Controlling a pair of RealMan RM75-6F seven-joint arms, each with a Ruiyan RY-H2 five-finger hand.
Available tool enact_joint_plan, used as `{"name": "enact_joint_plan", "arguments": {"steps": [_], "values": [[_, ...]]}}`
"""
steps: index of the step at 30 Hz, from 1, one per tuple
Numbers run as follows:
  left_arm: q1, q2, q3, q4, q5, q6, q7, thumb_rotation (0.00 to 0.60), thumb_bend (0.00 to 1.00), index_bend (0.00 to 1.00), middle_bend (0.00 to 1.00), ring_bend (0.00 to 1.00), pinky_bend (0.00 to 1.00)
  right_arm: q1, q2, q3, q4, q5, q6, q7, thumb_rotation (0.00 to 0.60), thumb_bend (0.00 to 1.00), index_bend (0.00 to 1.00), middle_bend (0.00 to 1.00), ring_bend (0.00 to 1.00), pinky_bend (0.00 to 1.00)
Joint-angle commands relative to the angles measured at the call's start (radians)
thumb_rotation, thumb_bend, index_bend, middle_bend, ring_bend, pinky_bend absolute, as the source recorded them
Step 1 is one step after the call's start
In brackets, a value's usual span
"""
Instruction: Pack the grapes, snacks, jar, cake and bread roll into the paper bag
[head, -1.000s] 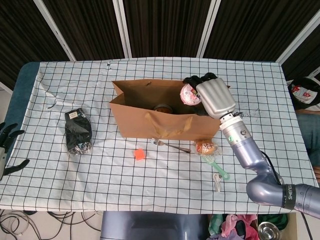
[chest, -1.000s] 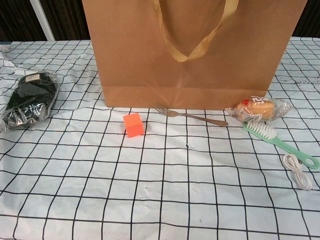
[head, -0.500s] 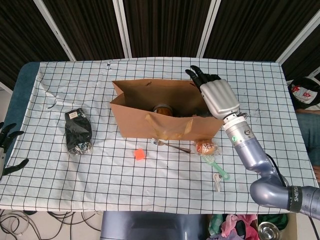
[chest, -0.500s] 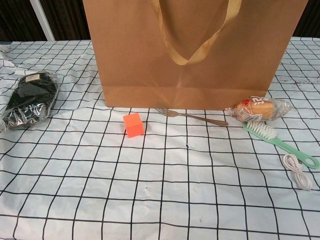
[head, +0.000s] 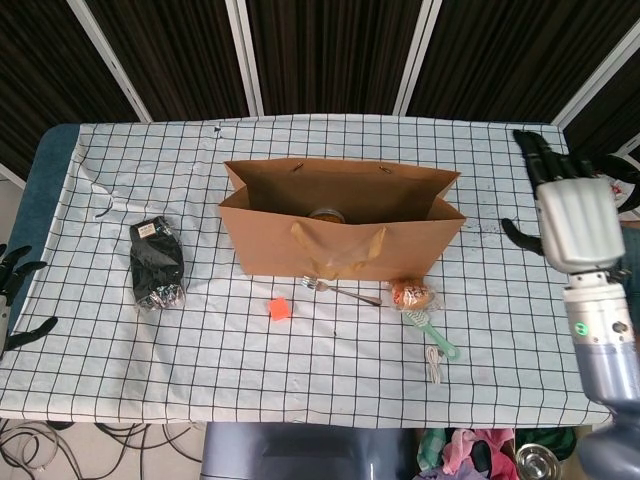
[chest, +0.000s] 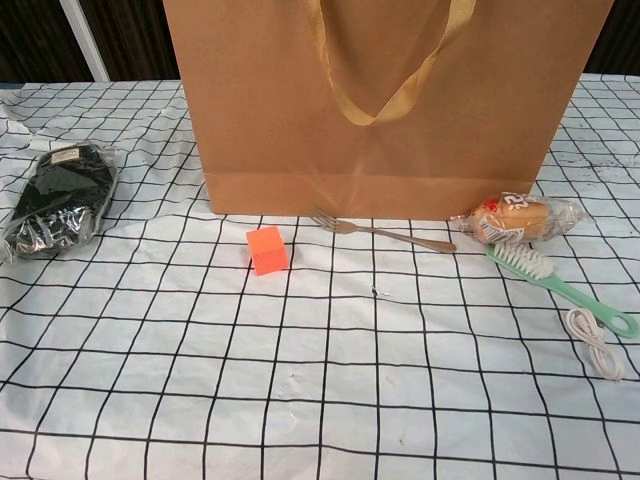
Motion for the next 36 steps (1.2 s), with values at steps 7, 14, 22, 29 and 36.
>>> {"name": "enact_joint_plan", "arguments": {"steps": [7,14,22,29,36], "values": [[-0.002,-0.004,-0.005,0.005,-0.008,-0.004,0.002,0.6,0.09,0.25,0.11,0.0,0.0,-0.185,-0.004,-0.21,0.004,-0.114,-0.019,0.011,0.6,0.15,0.06,0.14,0.26,0.24],[-0.006,-0.008,-0.001,0.006,-0.002,-0.012,0.009,0.6,0.09,0.25,0.11,0.0,0.0,-0.17,-0.158,-0.266,0.03,-0.158,-0.145,0.027,0.6,0.15,0.08,0.14,0.26,0.24],[-0.006,-0.007,-0.006,0.01,-0.011,-0.015,0.003,0.6,0.09,0.25,0.11,0.0,0.0,-0.143,-0.347,-0.273,0.085,-0.13,-0.198,-0.012,0.6,0.15,0.09,0.14,0.21,0.24],[-0.005,-0.006,-0.007,0.011,-0.012,-0.015,-0.001,0.6,0.09,0.25,0.11,0.0,0.0,-0.141,-0.475,-0.273,0.135,-0.129,-0.173,-0.065,0.6,0.15,0.09,0.14,0.21,0.24],[-0.006,-0.008,-0.006,0.012,-0.012,-0.017,0.005,0.6,0.09,0.25,0.11,0.0,0.0,-0.128,-0.607,-0.281,0.234,-0.147,-0.141,-0.184,0.6,0.15,0.09,0.14,0.18,0.23]]}}
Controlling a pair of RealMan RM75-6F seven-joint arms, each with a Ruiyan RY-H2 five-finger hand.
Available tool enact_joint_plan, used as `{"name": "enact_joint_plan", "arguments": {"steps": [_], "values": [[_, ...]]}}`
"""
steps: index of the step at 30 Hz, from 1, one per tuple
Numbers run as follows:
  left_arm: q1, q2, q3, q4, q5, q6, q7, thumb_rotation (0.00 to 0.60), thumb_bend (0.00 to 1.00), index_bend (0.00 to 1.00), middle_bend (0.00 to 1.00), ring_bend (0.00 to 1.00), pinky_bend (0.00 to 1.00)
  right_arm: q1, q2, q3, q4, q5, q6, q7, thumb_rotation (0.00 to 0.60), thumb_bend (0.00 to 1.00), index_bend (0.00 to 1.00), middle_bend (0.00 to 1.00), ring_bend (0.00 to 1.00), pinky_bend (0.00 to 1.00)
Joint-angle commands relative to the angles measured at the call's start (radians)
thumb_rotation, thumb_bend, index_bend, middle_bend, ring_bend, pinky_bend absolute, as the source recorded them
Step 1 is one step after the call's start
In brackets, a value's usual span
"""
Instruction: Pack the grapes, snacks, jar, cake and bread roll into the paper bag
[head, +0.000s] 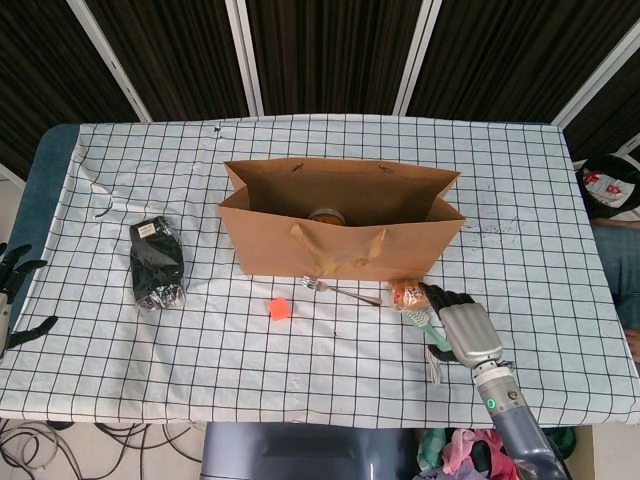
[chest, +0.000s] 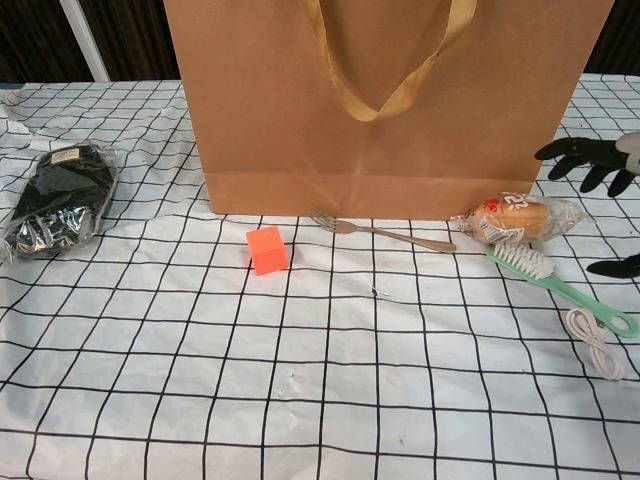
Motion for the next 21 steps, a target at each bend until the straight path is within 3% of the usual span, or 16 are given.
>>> {"name": "enact_joint_plan", "arguments": {"steps": [1,21], "values": [[0.0,0.0,0.0,0.0,-0.001,0.001,0.001,0.6,0.09,0.25,0.11,0.0,0.0,0.008,-0.087,-0.006,0.078,-0.01,0.025,-0.08,0.6,0.15,0.09,0.13,0.17,0.23],[0.0,-0.004,-0.005,-0.001,-0.013,-0.005,0.014,0.6,0.09,0.25,0.11,0.0,0.0,0.032,-0.226,0.032,0.253,-0.036,0.025,-0.133,0.6,0.15,0.14,0.16,0.2,0.23]]}}
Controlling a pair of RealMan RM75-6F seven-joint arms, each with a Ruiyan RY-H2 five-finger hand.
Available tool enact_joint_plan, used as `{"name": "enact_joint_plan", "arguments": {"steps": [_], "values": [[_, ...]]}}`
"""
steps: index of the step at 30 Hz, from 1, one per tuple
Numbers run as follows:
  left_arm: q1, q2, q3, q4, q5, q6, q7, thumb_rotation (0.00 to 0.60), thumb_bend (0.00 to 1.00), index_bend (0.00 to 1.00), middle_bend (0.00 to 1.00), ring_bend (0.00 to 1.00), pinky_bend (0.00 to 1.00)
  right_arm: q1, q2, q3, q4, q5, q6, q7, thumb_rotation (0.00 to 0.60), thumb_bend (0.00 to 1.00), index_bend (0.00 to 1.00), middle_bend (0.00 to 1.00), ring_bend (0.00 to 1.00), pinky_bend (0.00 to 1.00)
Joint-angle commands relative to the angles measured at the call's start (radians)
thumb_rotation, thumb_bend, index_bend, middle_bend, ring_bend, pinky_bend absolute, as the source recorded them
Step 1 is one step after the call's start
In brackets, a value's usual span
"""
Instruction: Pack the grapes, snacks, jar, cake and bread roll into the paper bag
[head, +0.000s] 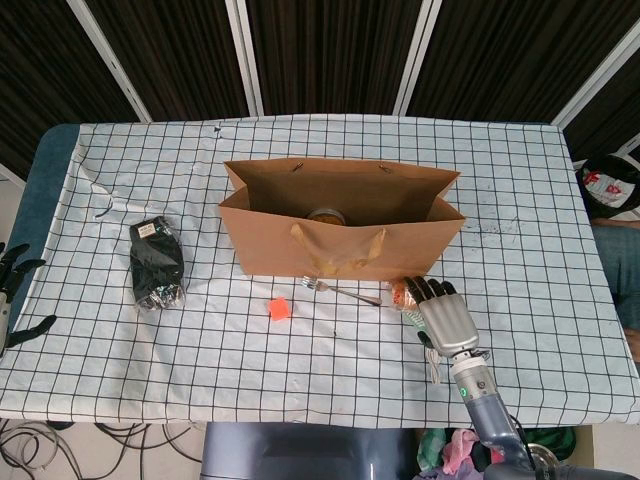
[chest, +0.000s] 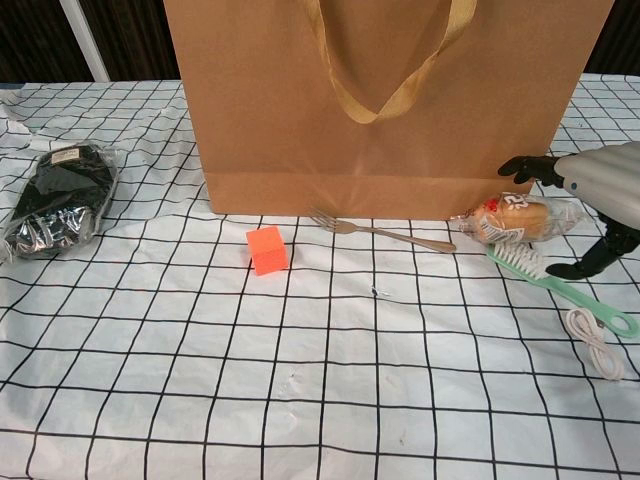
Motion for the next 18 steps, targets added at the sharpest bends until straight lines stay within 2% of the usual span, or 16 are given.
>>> {"name": "enact_joint_plan", "arguments": {"steps": [1,8,18], "values": [[0.0,0.0,0.0,-0.001,-0.001,-0.001,0.002,0.6,0.09,0.25,0.11,0.0,0.0,0.008,-0.018,0.01,0.023,-0.003,-0.01,0.008,0.6,0.15,0.14,0.17,0.21,0.23],[0.0,0.001,-0.001,-0.003,-0.005,-0.004,0.005,0.6,0.09,0.25,0.11,0.0,0.0,0.017,-0.05,0.013,0.079,-0.024,-0.014,0.004,0.6,0.15,0.2,0.23,0.28,0.23],[0.0,0.001,-0.001,-0.006,-0.008,-0.007,0.011,0.6,0.09,0.26,0.11,0.0,0.0,0.022,-0.111,0.017,0.189,-0.063,-0.011,0.013,0.6,0.17,0.23,0.25,0.3,0.23]]}}
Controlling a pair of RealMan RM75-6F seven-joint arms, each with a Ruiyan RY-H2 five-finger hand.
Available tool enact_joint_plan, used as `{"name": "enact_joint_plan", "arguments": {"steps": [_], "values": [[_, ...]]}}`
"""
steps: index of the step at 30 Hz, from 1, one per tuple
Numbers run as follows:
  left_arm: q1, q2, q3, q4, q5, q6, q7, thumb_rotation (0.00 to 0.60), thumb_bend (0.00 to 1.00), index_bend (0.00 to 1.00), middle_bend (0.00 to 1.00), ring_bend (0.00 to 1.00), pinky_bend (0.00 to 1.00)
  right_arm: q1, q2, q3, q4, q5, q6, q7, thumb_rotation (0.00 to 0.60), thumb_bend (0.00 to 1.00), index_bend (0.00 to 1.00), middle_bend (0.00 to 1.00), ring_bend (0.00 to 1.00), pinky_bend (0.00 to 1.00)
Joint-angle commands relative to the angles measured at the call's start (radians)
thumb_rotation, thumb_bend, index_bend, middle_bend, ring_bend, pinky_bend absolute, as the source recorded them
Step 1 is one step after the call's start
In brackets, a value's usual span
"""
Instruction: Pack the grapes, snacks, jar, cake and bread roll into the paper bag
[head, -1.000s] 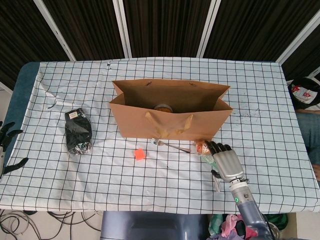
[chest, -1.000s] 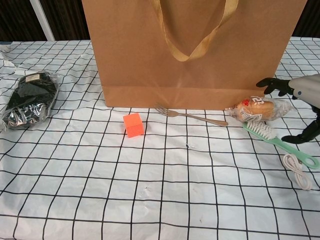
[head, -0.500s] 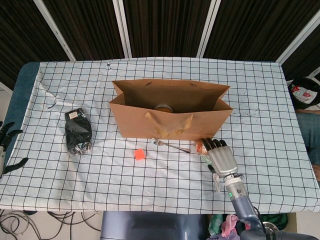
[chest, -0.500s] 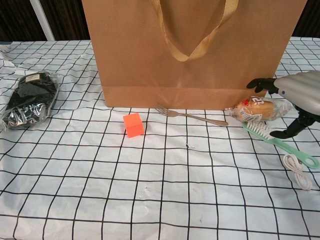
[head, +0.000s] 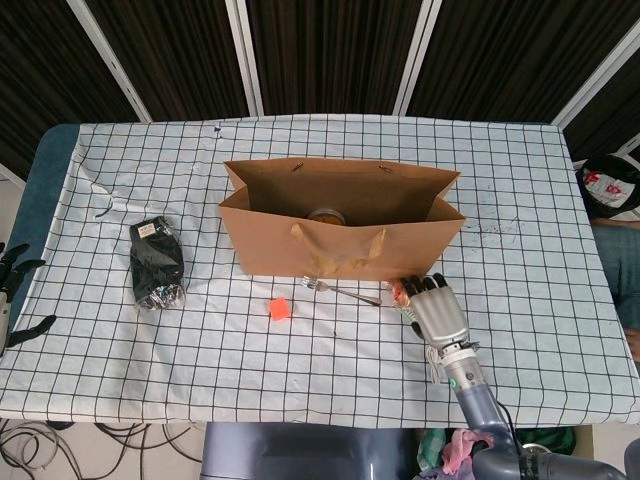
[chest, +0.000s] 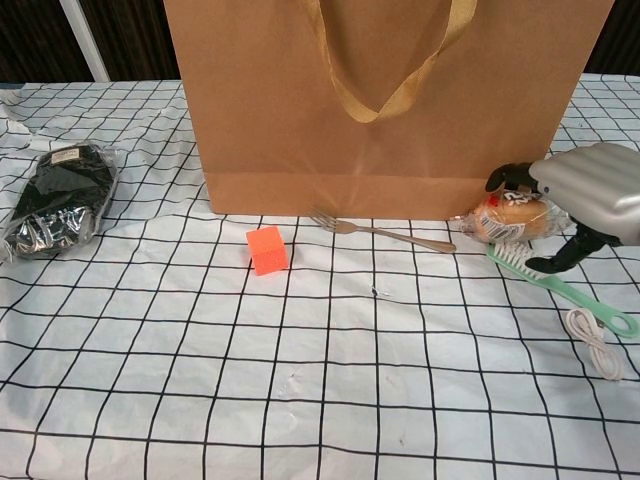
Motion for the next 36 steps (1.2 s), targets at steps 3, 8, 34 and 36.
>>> {"name": "enact_joint_plan", "arguments": {"steps": [3,8,34,36], "values": [[0.0,0.0,0.0,-0.002,0.0,0.0,0.003,0.6,0.09,0.26,0.11,0.0,0.0,0.002,-0.027,0.006,0.043,-0.019,0.002,0.01,0.6,0.18,0.24,0.25,0.31,0.23],[0.001,0.001,0.0,-0.002,0.0,0.001,0.004,0.6,0.09,0.26,0.11,0.0,0.0,0.004,-0.043,0.013,0.07,-0.029,0.005,0.02,0.6,0.23,0.28,0.31,0.37,0.25],[-0.001,-0.002,0.0,-0.002,-0.005,-0.006,0.014,0.6,0.09,0.27,0.11,0.0,0.0,-0.02,-0.049,0.021,0.096,-0.137,0.065,0.13,0.6,0.41,0.39,0.42,0.47,0.29],[0.0,-0.002,0.0,-0.002,-0.005,-0.006,0.014,0.6,0.09,0.27,0.11,0.0,0.0,-0.026,-0.037,0.02,0.076,-0.146,0.075,0.14,0.6,0.41,0.39,0.42,0.47,0.29]]}}
